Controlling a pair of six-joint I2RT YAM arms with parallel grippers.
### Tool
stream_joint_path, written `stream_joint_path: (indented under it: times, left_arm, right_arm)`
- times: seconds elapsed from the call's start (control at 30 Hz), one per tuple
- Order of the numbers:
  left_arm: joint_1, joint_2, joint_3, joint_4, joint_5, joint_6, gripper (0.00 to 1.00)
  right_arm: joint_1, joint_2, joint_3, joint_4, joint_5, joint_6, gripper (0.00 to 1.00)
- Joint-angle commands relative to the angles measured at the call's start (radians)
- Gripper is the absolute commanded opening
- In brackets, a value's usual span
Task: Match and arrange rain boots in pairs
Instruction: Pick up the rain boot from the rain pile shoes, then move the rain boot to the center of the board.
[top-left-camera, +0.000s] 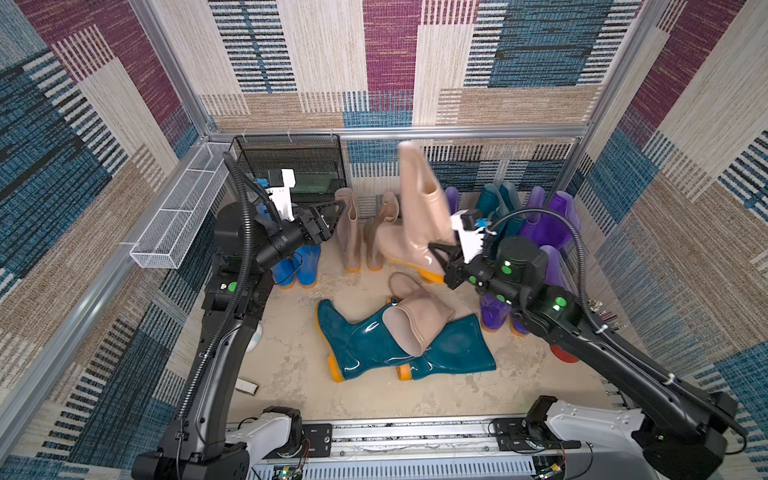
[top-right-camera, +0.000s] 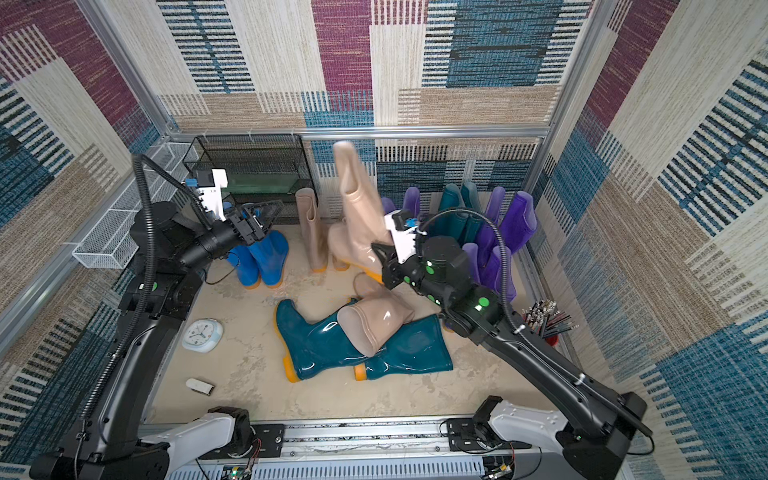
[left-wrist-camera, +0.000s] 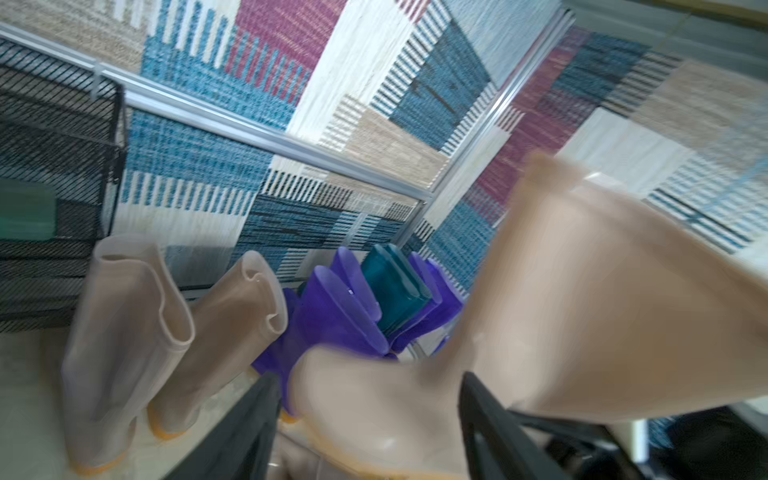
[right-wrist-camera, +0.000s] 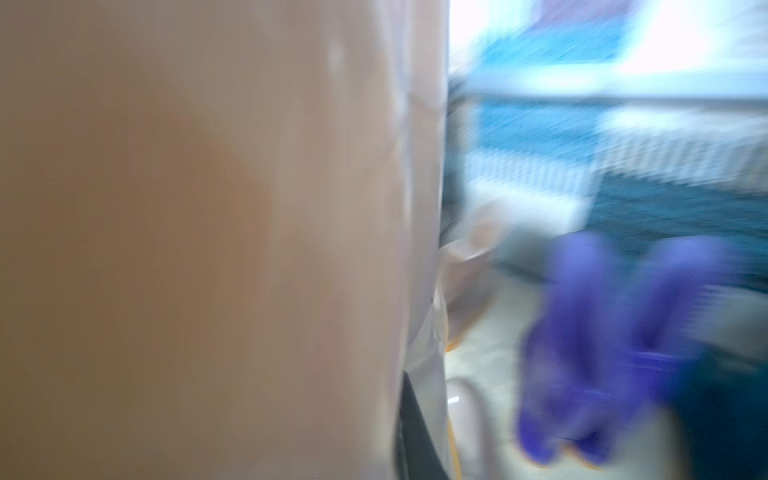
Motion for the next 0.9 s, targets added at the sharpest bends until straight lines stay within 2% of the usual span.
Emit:
stream_joint_path:
  times: [0.0,0.13,0.27,0.4,0.53,0.57,0.67,0.77,0.8,0.87]
  left_arm:
    - [-0.043,0.062,-0.018,-0.15,-0.192,0.118,0.59]
    - [-0.15,0.131,-0.002,-0.136,-0.301,0.187,0.59]
    - [-0.246,0.271,0.094,-0.167,-0.389,0.271,0.66]
    - [-0.259,0.406,0.159,-0.139,-0.404,0.257,0.72]
    - [-0.259,0.534,0.235,-0.14,-0.454,0.231,0.87]
    - [-0.255,0.571,0.265,-0.145,-0.436,0.229,0.87]
    - [-0.256,0.664,0.37,-0.191,-0.376,0.222,0.87]
    - [-0.259,0.735,0.447,-0.229,-0.404,0.219,0.85]
    - [-0.258,0.754,0.465,-0.235,-0.415,0.222,0.82]
    - [-0.259,0.786,0.494,-0.241,-0.42,0.228,0.68]
  right_arm:
    - [-0.03,-0.034,0.023,0.059,0.26,0.03,0.0]
    - [-0.099,-0.053,0.03,0.05,0.267,0.038,0.0]
    - [-0.159,-0.063,0.032,0.059,0.206,0.053,0.0]
    - [-0.173,-0.049,0.04,0.044,0.188,0.064,0.0]
    - [-0.179,-0.047,0.055,0.031,0.194,0.066,0.0]
    - [-0.186,-0.042,0.065,0.024,0.189,0.07,0.0]
    - [-0.2,-0.031,0.091,0.008,0.171,0.076,0.0]
    - [-0.207,-0.03,0.101,0.009,0.159,0.076,0.0]
    - [-0.21,-0.029,0.105,0.008,0.156,0.075,0.0]
    - [-0.215,-0.026,0.11,0.009,0.147,0.074,0.0]
